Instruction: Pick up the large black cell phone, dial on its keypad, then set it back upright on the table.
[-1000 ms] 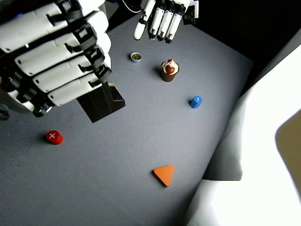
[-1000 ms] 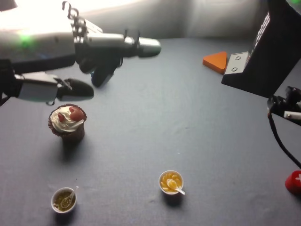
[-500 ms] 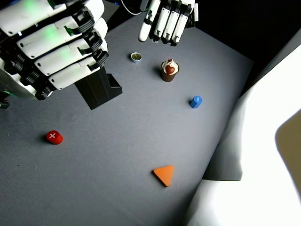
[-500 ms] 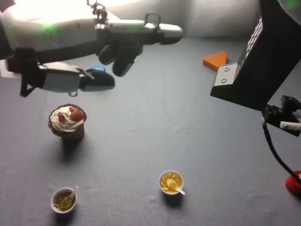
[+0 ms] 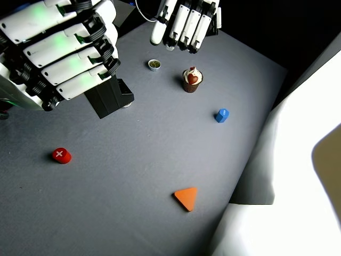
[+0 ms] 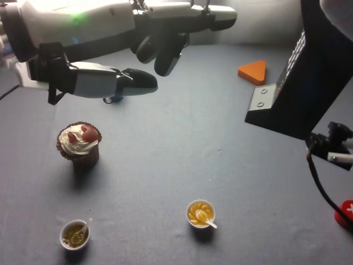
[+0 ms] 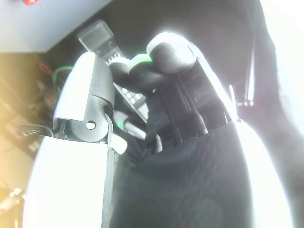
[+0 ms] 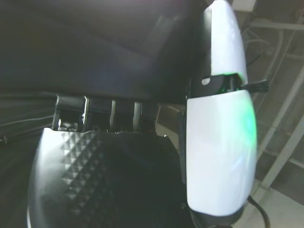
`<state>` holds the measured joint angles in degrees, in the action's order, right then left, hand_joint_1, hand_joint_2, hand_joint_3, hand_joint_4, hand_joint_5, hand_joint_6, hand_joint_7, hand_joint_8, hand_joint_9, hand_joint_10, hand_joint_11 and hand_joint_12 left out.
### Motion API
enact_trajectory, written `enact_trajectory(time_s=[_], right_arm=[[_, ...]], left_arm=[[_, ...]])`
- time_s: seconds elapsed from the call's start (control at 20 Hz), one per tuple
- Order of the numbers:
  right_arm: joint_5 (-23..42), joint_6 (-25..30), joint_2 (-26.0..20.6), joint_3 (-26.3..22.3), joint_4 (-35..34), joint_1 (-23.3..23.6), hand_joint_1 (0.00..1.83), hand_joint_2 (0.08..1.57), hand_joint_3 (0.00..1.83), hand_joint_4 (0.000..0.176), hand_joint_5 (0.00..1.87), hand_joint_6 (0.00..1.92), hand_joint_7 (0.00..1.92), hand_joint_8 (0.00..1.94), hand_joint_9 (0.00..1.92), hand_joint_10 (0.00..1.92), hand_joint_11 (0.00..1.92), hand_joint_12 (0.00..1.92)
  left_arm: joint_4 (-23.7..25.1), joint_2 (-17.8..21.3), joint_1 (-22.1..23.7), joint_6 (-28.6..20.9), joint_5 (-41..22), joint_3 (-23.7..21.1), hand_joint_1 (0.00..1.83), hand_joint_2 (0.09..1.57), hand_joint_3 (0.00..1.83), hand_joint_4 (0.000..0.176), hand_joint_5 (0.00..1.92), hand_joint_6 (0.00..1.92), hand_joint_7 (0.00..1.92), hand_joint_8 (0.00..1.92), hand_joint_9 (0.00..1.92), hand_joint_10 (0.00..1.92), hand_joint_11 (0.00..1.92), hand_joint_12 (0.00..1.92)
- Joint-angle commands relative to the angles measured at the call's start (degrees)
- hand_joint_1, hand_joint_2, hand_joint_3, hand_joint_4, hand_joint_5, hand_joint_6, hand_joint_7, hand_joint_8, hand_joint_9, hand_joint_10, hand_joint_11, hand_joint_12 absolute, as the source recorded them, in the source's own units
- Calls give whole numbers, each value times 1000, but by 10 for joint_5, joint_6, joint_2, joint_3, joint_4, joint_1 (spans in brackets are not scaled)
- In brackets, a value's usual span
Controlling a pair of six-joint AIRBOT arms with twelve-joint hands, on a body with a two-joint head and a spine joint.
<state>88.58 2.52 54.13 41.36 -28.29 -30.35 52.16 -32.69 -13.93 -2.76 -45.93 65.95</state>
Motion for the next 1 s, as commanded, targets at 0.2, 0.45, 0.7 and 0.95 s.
enact_trajectory(time_s=[0.2, 0.45, 0.7, 0.95], right_arm=[[71, 8, -4, -9, 33, -1, 1483, 1159, 0, 0, 816, 1083, 782, 1100, 825, 1210, 780, 1612], [70, 7, -3, -13, 36, -1, 1481, 1160, 0, 0, 815, 1067, 755, 1135, 828, 1219, 804, 1591], [70, 4, -3, -19, 41, -1, 1483, 1156, 0, 0, 797, 1084, 788, 1092, 863, 1179, 786, 1612], [70, 3, -4, -21, 43, 0, 1480, 1171, 0, 0, 766, 1141, 743, 1142, 826, 1225, 780, 1622]], left_arm=[[-39, -12, 18, -5, -64, -13, 1331, 1219, 0, 51, 135, 3, 748, 1425, 752, 1921, 705, 1921], [-39, -21, 18, -12, -84, -24, 1320, 1247, 8, 40, 158, 4, 693, 1512, 702, 1921, 660, 1921], [-36, -25, 18, -15, -90, -39, 1322, 1241, 1, 42, 158, 7, 707, 1484, 666, 1921, 640, 1921], [-36, -28, 19, -16, -92, -44, 1318, 1249, 3, 51, 140, 0, 697, 1505, 713, 1921, 651, 1921]])
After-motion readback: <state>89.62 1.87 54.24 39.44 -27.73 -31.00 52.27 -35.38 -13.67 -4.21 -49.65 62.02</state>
